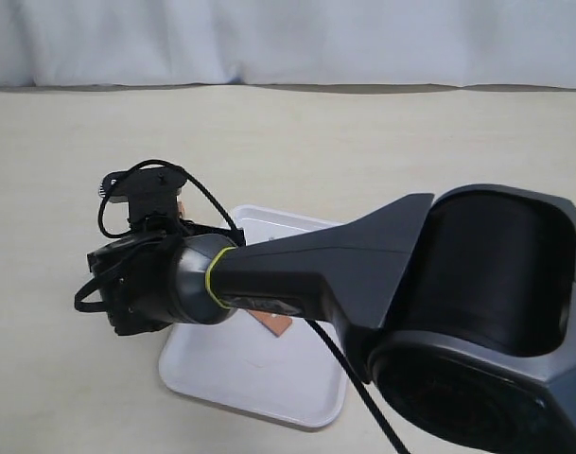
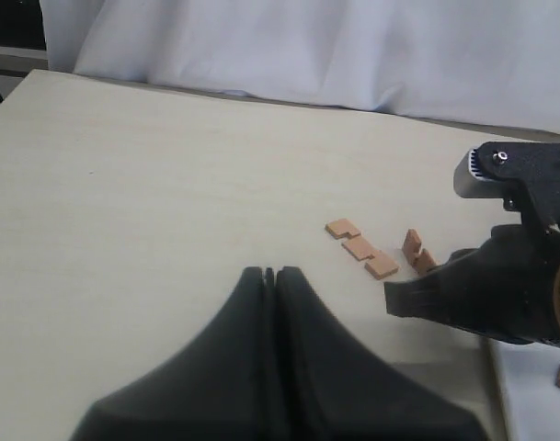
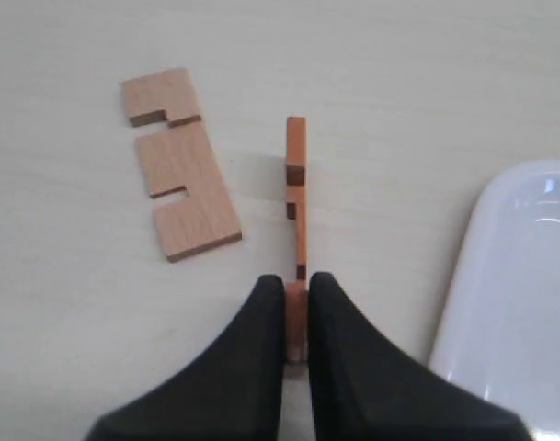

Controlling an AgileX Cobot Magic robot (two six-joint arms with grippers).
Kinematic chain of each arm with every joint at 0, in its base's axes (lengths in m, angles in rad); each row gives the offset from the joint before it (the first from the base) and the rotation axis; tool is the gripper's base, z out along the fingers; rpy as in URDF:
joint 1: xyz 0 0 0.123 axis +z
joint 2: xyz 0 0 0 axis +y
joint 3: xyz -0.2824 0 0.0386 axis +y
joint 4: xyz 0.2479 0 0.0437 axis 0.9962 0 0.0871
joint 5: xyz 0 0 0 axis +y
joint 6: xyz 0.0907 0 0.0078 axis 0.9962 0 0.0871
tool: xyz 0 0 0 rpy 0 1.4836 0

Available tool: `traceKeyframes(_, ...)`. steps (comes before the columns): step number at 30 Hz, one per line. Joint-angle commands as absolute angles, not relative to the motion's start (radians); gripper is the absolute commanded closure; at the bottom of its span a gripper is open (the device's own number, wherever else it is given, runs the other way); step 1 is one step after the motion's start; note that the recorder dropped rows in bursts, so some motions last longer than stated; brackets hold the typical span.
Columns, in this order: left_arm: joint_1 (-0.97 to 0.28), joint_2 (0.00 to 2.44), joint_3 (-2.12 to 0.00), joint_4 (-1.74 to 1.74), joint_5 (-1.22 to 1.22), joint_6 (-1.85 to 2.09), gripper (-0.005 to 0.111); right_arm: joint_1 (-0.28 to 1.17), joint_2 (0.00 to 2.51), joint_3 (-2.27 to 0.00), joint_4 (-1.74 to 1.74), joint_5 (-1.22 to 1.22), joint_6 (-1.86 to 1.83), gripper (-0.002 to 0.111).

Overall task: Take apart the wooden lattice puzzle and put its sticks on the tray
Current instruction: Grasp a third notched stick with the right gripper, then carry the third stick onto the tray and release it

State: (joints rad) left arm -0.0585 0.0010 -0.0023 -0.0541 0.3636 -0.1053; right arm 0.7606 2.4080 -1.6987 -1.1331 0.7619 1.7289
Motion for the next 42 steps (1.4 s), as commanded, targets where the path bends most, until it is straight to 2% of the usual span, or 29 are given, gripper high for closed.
traceKeyframes(1, -0.059, 0.0, 0.0, -0.053, 0.354, -0.107, 0.107, 0.781, 2.367, -1.702, -1.17, 0.888, 1.675, 0.104)
traceKeyframes(12, -0.059, 0.0, 0.0, -0.053, 0.354, -0.107, 0.107, 0.796, 2.165, -1.678, -1.051, 0.964, 1.307, 0.104)
traceKeyframes(21, -0.059, 0.0, 0.0, -0.053, 0.354, -0.107, 0.107, 0.72, 1.963, -1.405, -0.792, 0.664, 1.008, 0.104)
traceKeyframes(28, -0.059, 0.0, 0.0, -0.053, 0.354, -0.107, 0.107, 0.636, 1.874, -1.117, -0.805, 0.389, 1.01, 0.104)
traceKeyframes(33, -0.059, 0.0, 0.0, -0.053, 0.354, -0.107, 0.107, 0.577, 1.872, -1.019, -0.828, 0.38, 1.009, 0.104)
traceKeyframes(39, -0.059, 0.0, 0.0, -0.053, 0.354, -0.107, 0.107, 0.572, 1.872, -0.973, -0.9, 0.364, 1.006, 0.103)
traceKeyframes(41, -0.059, 0.0, 0.0, -0.053, 0.354, -0.107, 0.107, 0.572, 1.872, -0.972, -0.906, 0.342, 1.008, 0.093)
traceKeyframes(42, -0.059, 0.0, 0.0, -0.053, 0.354, -0.107, 0.107, 0.572, 1.872, -0.972, -0.906, 0.318, 1.007, 0.082)
